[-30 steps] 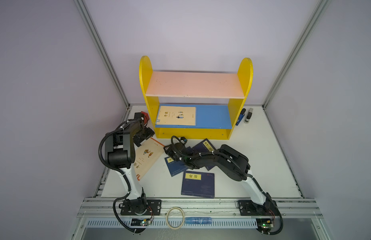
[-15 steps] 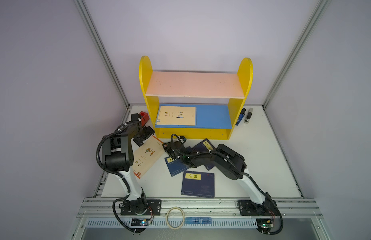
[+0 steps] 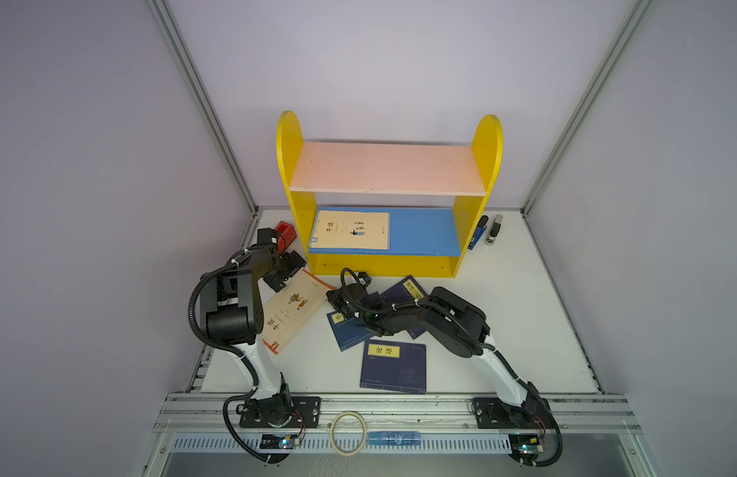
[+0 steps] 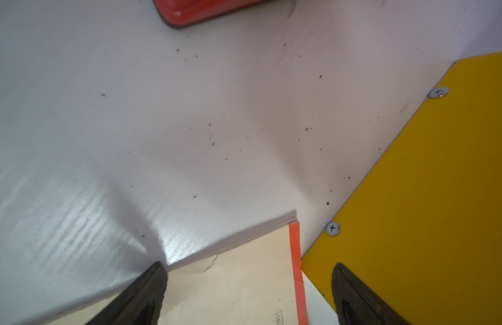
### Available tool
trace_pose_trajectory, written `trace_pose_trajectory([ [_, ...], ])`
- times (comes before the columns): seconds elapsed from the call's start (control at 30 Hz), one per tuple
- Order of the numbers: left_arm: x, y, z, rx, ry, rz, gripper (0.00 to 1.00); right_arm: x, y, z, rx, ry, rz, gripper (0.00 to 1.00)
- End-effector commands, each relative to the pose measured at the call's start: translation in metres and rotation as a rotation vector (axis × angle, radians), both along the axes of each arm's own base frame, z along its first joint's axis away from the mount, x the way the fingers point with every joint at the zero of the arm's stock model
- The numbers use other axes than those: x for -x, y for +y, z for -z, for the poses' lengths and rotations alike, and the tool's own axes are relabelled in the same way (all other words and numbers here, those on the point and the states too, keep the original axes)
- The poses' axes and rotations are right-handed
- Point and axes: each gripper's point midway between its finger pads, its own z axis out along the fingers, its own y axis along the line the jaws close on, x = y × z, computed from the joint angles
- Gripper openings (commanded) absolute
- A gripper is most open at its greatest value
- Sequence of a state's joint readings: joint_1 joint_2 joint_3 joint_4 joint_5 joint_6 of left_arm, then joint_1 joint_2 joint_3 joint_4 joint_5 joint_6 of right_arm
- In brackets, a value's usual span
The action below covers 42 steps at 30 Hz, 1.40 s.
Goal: Stacking books/files
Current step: Pick up the book from the middle-left of the table.
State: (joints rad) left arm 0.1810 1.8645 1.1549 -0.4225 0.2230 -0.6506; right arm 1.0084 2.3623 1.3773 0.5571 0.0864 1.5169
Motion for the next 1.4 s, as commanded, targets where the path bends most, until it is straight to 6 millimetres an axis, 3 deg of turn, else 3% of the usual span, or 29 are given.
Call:
trace_pose_trajectory([
  [0.0, 0.031, -0.034, 0.009, 0.201, 0.093, 0.017, 0.94, 0.011, -0.012, 0.03, 0.115, 0.041, -0.024, 0.0],
  [0.2, 0.048, -0.019, -0.02, 0.222, 0.022, -0.061, 0.95, 0.017, -0.021, 0.001, 0.12, -0.057, -0.002, 0.0],
  [0.47, 0.087, 0.018, -0.083, 0.205, -0.103, -0.231, 0.97, 0.035, -0.015, -0.053, 0.097, -0.229, -0.028, 0.0],
  [0.6, 0.112, 0.023, -0.118, 0.213, -0.19, -0.267, 0.99, 0.047, -0.013, -0.082, 0.087, -0.324, -0.04, 0.0],
  [0.7, 0.129, 0.013, -0.145, 0.22, -0.255, -0.244, 1.0, 0.059, -0.017, -0.107, 0.062, -0.399, -0.046, 0.0],
  [0.83, 0.149, -0.018, -0.172, 0.29, -0.349, -0.162, 1.0, 0.074, -0.036, -0.14, 0.029, -0.488, -0.019, 0.0],
  [1.03, 0.178, -0.047, -0.193, 0.302, -0.406, -0.1, 1.0, 0.091, -0.07, -0.177, -0.047, -0.559, 0.013, 0.0],
  [1.17, 0.195, -0.055, -0.213, 0.285, -0.453, -0.086, 1.0, 0.101, -0.091, -0.199, -0.095, -0.593, 0.027, 0.0],
  [1.37, 0.21, -0.074, -0.22, 0.356, -0.495, -0.033, 1.0, 0.114, -0.125, -0.227, -0.136, -0.646, 0.062, 0.0],
])
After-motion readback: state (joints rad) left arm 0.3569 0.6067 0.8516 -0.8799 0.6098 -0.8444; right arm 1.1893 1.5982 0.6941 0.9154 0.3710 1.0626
